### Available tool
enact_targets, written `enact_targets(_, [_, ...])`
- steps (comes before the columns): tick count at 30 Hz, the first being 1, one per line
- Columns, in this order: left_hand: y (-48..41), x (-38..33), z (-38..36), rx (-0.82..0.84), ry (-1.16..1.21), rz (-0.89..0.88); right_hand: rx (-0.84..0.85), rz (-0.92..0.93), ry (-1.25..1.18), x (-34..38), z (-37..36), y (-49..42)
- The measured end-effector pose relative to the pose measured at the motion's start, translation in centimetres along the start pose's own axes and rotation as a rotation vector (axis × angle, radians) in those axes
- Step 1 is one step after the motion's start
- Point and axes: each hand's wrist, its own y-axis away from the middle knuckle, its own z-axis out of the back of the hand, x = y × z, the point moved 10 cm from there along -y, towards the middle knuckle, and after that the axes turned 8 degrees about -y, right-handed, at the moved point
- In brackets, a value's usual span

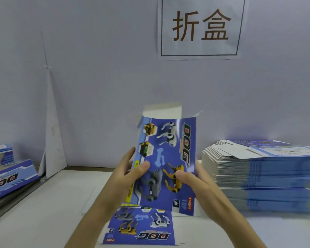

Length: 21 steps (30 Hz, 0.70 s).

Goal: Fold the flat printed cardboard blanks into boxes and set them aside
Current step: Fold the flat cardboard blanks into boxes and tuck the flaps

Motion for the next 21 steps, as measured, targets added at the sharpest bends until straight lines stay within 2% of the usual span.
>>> enact_targets(3, [0.4, 1.8, -0.4, 0.204, -0.051, 0.160, -0.081, 0.055, -0.007, 0.1, 0.2, -0.3])
enact_targets(6, [2.0, 3.9, 0.4, 0.324, -0.160, 0.383, -0.034, -0.021, 0.034, -0.7, -0.3, -0.3])
enact_targets(9, [2.4, 3.2, 2.3, 0.277, -0.178, 0.409, -0.001, -0.149, 0.128, -2.4, 0.0, -0.1])
enact_targets(12, [2.9, 2.5, 5.6, 0.132, -0.157, 0.415, -0.021, -0.213, 0.209, -3.4, 0.5, 0.0])
enact_targets(14, [3.1, 2.9, 9.3, -0.020, -0.113, 0.473, -0.051, -0.218, 0.225, -3.3, 0.7, 0.0])
enact_targets(16, [2.4, 2.8, 14.1, -0.267, 0.068, 0.479, -0.088, -0.214, 0.218, -2.7, 0.6, -0.1])
enact_targets(17, [1.7, 2.3, 16.9, -0.428, 0.223, 0.404, -0.108, -0.212, 0.209, -2.5, 0.6, -0.1])
enact_targets(19, [1.3, 0.7, 23.1, -0.831, 0.528, 0.113, -0.141, -0.206, 0.204, -2.2, 0.7, -0.1])
enact_targets(21, [2.9, 0.2, 27.7, -1.212, 0.497, -0.047, -0.162, -0.210, 0.193, -2.1, 0.8, 0.0])
